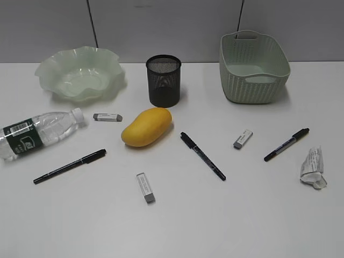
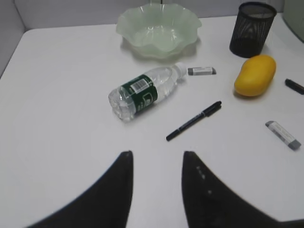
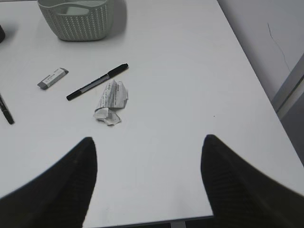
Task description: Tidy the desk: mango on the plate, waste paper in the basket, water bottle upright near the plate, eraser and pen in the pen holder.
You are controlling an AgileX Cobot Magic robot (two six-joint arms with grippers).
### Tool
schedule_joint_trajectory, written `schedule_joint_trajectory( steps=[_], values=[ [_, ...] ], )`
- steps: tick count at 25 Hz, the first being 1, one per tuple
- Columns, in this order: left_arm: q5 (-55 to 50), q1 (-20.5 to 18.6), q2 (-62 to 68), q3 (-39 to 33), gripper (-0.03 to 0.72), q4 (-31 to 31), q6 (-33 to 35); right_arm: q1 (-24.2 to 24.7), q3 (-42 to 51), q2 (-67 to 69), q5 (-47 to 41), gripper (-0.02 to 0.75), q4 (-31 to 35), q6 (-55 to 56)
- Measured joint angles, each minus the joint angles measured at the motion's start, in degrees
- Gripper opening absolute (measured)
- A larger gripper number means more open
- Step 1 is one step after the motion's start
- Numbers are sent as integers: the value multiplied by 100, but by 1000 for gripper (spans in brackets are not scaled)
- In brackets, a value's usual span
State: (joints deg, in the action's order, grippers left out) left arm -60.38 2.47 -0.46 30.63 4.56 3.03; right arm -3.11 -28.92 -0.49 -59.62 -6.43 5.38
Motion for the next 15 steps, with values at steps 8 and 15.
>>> schedule_joint_trajectory(
  steps=[8,15],
  values=[
    [1211,0,587,155,500,233,0,0,0,0,0,543,0,0],
    [2302,0,2200,155,534,1216,715,0,0,0,0,543,0,0]
  ],
)
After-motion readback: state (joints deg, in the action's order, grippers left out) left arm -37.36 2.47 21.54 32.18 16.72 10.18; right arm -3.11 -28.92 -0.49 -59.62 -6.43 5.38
